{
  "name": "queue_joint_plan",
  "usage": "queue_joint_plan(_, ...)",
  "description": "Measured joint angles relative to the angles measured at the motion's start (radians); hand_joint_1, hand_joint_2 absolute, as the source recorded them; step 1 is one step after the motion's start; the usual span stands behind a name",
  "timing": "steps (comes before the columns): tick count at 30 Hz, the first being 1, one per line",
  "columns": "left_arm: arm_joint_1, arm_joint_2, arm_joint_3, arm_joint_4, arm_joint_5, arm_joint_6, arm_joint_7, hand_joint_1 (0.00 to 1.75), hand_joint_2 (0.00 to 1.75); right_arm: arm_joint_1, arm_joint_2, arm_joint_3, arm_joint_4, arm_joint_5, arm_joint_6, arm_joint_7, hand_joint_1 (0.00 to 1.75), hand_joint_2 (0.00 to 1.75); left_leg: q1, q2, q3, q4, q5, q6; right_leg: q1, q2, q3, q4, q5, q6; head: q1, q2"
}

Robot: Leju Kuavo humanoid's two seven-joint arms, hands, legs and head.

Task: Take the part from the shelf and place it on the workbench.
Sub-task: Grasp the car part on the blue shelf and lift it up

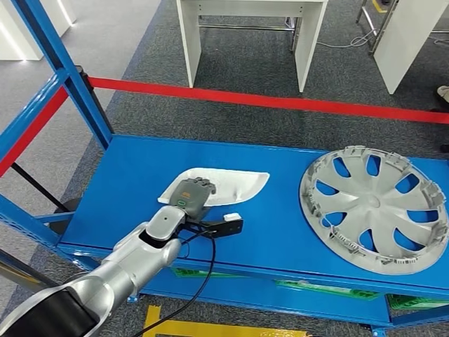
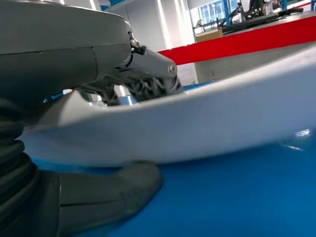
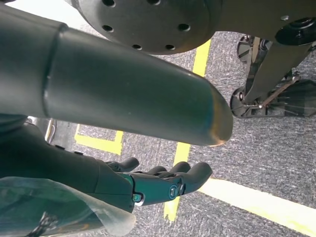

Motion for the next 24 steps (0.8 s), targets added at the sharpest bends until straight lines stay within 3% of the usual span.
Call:
queue_joint_plan(10, 0.024, 0.003, 0.021, 0.003, -0.003, 0.121, -0.067, 1.75, 1.75, 0.001, 0.000, 0.000, 0.001, 0.000, -0.006, -0.004, 0.00, 0.00, 0.000, 0.000, -0.001, 0.000, 0.000, 0.000, 0.000, 0.000, -0.001, 0.000, 0.000, 0.000, 0.000, 0.000)
queue_joint_plan(17, 0.078, 0.010, 0.066, -0.037, 0.058, 0.349, -0.210, 1.75, 1.75, 0.004, 0.000, 0.000, 0.003, -0.003, -0.021, -0.012, 0.00, 0.00, 0.000, 0.000, -0.001, 0.000, 0.000, 0.000, 0.000, 0.000, -0.002, 0.000, 0.000, 0.000, 0.000, 0.000)
queue_joint_plan(19, 0.114, 0.008, 0.107, -0.096, 0.039, 0.371, -0.287, 1.75, 1.75, 0.006, 0.000, 0.000, 0.005, -0.005, -0.027, -0.017, 0.00, 0.00, 0.000, 0.000, -0.002, 0.000, 0.000, 0.000, 0.000, 0.000, -0.002, 0.000, 0.000, 0.000, 0.000, 0.000)
queue_joint_plan(24, 0.225, -0.066, 0.350, -0.322, 0.091, 0.381, -0.652, 1.75, 1.75, 0.009, 0.001, 0.000, 0.008, -0.013, -0.041, -0.019, 0.00, 0.00, -0.001, 0.002, -0.004, 0.000, 0.000, 0.000, -0.001, 0.003, -0.005, 0.000, 0.000, 0.000, 0.000, 0.000)
